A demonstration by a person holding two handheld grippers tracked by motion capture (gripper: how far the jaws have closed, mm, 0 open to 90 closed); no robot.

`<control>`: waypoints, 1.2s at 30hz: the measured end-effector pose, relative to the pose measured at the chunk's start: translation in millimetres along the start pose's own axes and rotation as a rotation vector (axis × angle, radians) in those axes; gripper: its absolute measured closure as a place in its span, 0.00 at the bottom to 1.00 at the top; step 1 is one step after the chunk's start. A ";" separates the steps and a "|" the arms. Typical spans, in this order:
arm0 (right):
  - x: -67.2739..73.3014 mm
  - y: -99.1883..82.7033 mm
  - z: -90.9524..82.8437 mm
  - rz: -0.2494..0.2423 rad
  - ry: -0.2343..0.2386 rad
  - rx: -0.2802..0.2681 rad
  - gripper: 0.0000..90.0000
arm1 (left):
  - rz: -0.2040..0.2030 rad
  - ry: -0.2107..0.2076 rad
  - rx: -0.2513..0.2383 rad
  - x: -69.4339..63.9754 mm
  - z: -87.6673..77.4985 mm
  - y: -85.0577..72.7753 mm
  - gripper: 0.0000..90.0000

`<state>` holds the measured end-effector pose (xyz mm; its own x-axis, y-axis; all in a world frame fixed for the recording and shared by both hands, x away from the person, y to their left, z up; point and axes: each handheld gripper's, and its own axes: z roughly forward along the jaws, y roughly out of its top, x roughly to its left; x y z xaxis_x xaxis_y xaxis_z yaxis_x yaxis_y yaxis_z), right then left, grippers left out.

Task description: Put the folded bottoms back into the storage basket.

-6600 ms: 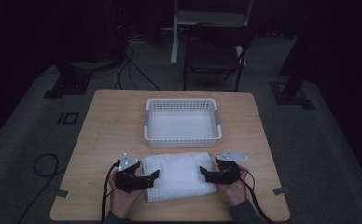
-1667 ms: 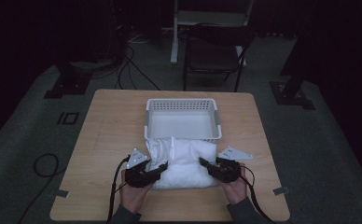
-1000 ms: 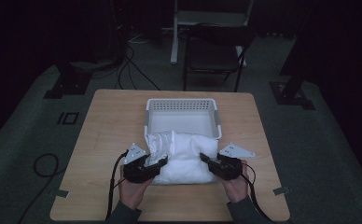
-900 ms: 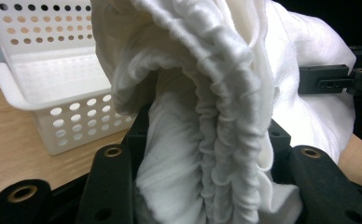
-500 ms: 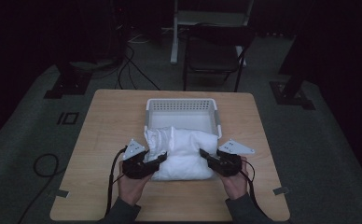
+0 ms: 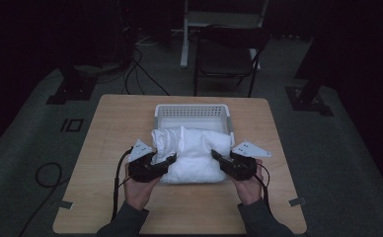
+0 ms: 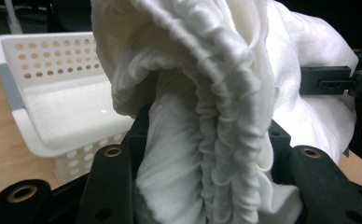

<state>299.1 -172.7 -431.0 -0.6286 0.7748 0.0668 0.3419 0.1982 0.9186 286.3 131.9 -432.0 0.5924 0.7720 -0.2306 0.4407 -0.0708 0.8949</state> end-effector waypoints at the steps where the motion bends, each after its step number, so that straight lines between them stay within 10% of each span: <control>1: -0.4 1.5 0.2 -0.001 -0.001 -0.003 0.77 | 0.000 0.000 -0.002 0.5 0.1 1.3 0.59; 36: -10.3 36.1 18.7 -0.018 -0.045 -0.034 0.78 | -0.016 0.015 -0.027 21.6 13.8 33.0 0.59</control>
<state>331.0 -162.3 -405.9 -0.6018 0.7979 0.0334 0.3067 0.1923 0.9322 322.9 137.5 -412.8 0.5752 0.7823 -0.2391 0.4314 -0.0417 0.9012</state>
